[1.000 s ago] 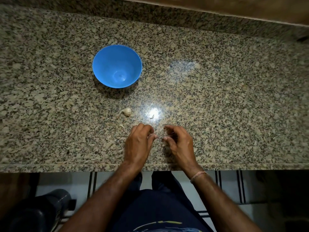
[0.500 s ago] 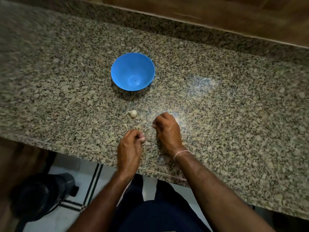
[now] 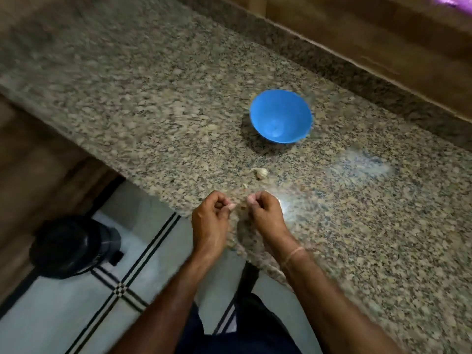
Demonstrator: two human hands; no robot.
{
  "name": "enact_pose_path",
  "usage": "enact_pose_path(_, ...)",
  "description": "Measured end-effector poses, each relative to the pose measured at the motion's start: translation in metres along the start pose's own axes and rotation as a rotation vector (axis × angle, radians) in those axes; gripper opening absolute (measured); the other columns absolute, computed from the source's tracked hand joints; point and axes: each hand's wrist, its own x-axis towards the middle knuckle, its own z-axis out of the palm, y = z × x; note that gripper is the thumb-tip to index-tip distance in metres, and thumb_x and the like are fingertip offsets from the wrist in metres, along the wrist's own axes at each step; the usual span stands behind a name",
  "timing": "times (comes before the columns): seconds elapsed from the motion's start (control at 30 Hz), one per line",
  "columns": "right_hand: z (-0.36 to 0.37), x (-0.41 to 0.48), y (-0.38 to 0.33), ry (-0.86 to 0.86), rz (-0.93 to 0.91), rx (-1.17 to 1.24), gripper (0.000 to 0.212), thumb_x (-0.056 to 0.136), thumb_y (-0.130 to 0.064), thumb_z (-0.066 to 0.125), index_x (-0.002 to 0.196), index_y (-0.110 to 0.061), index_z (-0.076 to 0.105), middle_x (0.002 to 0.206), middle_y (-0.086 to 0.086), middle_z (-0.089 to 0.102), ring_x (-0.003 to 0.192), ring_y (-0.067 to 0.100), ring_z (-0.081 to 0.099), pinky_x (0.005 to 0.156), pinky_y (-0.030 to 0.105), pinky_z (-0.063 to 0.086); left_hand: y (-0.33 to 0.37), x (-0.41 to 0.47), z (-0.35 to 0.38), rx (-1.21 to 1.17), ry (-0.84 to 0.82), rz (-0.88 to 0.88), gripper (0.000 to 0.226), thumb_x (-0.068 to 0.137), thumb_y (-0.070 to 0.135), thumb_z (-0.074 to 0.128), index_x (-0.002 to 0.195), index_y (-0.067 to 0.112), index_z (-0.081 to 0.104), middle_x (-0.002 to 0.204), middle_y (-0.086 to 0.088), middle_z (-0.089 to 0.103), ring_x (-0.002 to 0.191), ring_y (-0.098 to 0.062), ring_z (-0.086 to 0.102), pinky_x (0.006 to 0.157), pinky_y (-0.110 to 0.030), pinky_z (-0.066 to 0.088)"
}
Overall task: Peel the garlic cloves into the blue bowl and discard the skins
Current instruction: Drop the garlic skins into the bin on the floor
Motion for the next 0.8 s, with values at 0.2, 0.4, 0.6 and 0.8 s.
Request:
enact_pose_path(0.2, 0.151, -0.033, -0.028, -0.350, 0.114, 0.204, 0.026, 0.107, -0.007, 0.054, 0.081, -0.008, 0.057, 0.069, 0.010, 0.052, 0.061, 0.014, 0.049, 0.061, 0.027, 0.046, -0.083, 0.002, -0.131, -0.102, 0.261, -0.124, 0.017, 0.093, 0.012, 0.075, 0.083, 0.022, 0.065, 0.076, 0.009, 0.068, 0.073, -0.004, 0.064, 0.066, -0.018, 0.049)
enact_pose_path(0.4, 0.320, -0.075, -0.031, -0.515, 0.215, 0.162, 0.030, 0.106, 0.000, 0.051, 0.081, -0.013, 0.059, 0.063, -0.001, 0.056, 0.059, 0.011, 0.052, 0.058, 0.022, 0.048, -0.199, -0.012, -0.279, -0.116, 0.429, -0.249, 0.019, 0.093, 0.009, 0.073, 0.082, 0.022, 0.063, 0.076, 0.002, 0.068, 0.075, -0.016, 0.066, 0.074, -0.039, 0.057)
enact_pose_path(0.6, 0.467, -0.107, -0.025, -0.619, 0.267, 0.029, 0.024, 0.105, 0.000, 0.054, 0.082, -0.009, 0.058, 0.068, 0.006, 0.055, 0.061, 0.016, 0.051, 0.061, 0.028, 0.051, -0.286, -0.026, -0.383, -0.111, 0.583, -0.367, 0.014, 0.092, 0.011, 0.075, 0.084, 0.019, 0.066, 0.075, 0.009, 0.067, 0.073, -0.002, 0.064, 0.072, -0.025, 0.052)
enact_pose_path(0.8, 0.564, -0.102, -0.002, -0.681, 0.330, -0.169, 0.039, 0.099, -0.004, 0.060, 0.067, -0.023, 0.070, 0.066, 0.000, 0.063, 0.069, 0.020, 0.056, 0.074, 0.038, 0.050, -0.352, -0.019, -0.436, -0.178, 0.687, -0.501, 0.013, 0.092, 0.010, 0.075, 0.086, 0.018, 0.068, 0.080, 0.007, 0.070, 0.076, -0.002, 0.065, 0.073, -0.021, 0.051)
